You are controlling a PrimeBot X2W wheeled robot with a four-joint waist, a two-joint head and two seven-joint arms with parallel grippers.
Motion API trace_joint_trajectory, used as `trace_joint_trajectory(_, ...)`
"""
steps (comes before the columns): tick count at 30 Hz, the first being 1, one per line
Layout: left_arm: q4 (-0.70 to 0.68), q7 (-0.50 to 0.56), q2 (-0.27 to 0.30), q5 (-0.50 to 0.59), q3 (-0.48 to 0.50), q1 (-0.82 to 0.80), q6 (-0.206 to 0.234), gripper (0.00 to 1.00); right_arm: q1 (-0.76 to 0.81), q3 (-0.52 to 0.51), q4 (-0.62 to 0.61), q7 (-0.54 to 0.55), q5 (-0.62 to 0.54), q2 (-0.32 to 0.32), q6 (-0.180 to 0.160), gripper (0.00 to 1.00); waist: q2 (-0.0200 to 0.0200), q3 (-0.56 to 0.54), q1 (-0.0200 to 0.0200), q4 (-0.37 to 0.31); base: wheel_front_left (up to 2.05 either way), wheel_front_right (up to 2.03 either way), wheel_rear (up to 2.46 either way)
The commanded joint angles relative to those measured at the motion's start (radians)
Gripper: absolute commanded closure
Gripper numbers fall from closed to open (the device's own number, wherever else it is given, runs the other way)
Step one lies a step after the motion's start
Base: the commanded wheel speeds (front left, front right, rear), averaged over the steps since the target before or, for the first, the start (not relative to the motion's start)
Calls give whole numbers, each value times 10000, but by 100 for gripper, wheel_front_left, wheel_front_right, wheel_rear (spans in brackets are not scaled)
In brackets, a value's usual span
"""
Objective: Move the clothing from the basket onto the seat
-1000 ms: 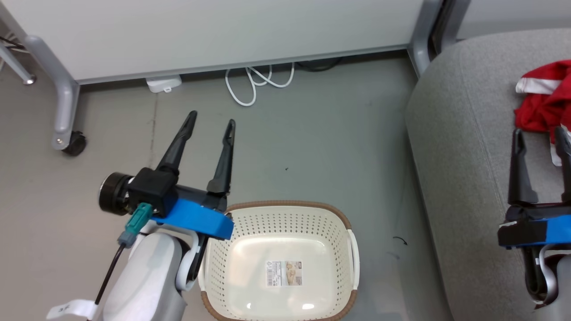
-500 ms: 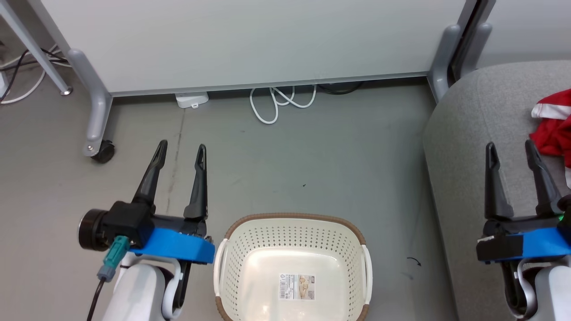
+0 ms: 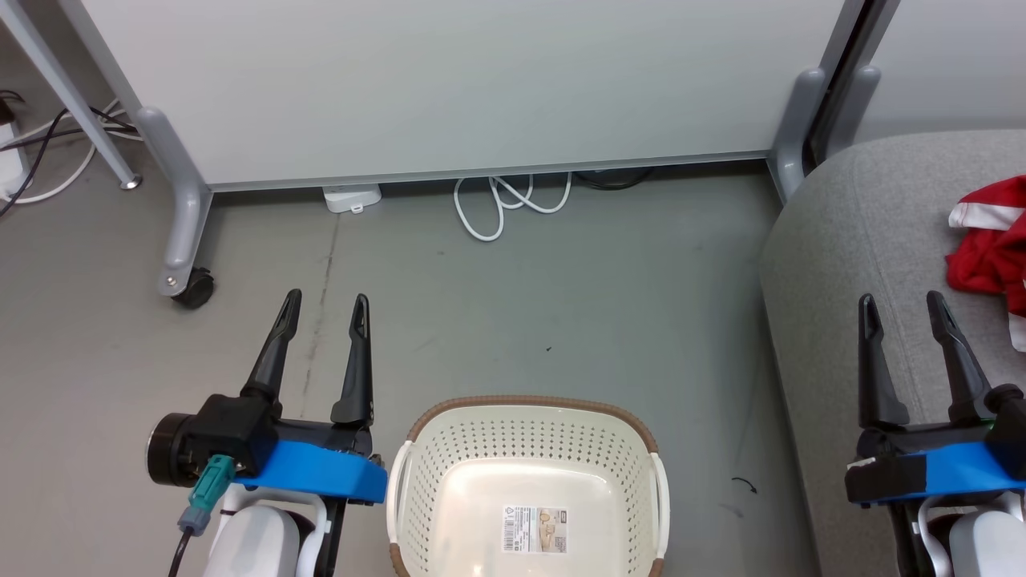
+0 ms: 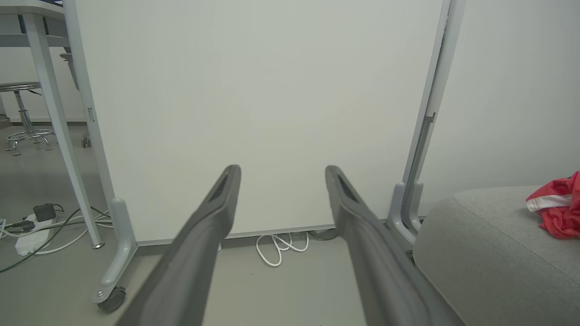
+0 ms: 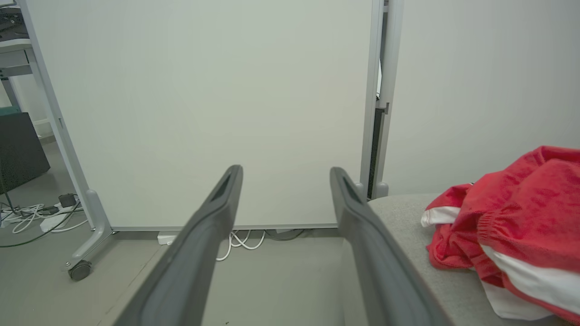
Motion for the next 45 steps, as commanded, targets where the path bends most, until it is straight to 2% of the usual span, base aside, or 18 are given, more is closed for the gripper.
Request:
trace_joint_trajectory(1,-12,-48,-8,59,49,37,-28,0,138,-33,-44,-2,-7,31,5,0,-1,-8,1,-14,0,0,0)
trace_joint_trajectory(17,109,-48,-80,278,202,-14,-126,0,223,-173,-107,-2,-60,148,5,0,-1,9,1,-66,0,0,0)
trace_joint_trajectory(18,122,4,-75,224,146,35,-106,100,69,-155,-29,2,-33,126,0,100,-1,7,1,-67,0,0,0)
trace_joint_trajectory(22,403,53,-78,91,102,326,-106,100,131,-160,344,65,89,196,0,100,-1,0,1,-72,0,0,0)
trace_joint_trajectory(32,361,495,35,-2222,334,401,-111,100,147,-132,463,646,2312,226,0,100,-1,-101,1,-137,0,0,0)
trace_joint_trajectory(45,373,964,127,-4548,593,457,-140,100,201,-56,548,1184,4589,257,1,100,-1,-218,1,-212,0,0,0)
